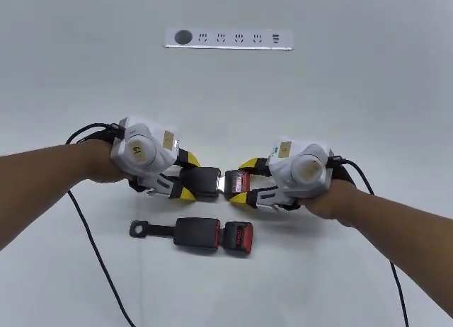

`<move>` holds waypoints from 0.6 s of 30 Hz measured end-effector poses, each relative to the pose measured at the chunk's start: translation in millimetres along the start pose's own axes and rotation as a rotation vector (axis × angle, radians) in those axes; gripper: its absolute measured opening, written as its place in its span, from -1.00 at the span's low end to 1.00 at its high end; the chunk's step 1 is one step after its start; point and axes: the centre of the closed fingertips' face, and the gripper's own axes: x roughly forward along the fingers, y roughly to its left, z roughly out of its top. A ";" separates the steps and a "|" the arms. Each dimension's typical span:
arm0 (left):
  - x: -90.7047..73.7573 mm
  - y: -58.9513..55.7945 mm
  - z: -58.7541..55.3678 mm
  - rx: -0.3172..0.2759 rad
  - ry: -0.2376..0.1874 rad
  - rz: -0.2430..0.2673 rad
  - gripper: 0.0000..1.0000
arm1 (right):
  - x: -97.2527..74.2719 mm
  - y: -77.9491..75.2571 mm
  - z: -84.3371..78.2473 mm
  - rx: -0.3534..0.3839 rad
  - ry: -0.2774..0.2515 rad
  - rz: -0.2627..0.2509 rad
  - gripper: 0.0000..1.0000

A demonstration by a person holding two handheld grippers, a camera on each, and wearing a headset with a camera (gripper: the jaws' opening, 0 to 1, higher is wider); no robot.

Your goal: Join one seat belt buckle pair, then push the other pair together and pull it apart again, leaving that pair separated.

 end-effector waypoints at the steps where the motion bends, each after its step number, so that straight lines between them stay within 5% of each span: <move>1: 0.0 0.0 0.1 0.000 0.000 0.000 -0.33 | 0.2 -0.2 0.0 0.000 0.000 0.000 -0.32; 18: 0.4 0.6 0.3 -0.011 0.007 0.010 -0.33 | -1.4 -2.7 -2.0 -0.005 0.008 -0.006 -0.32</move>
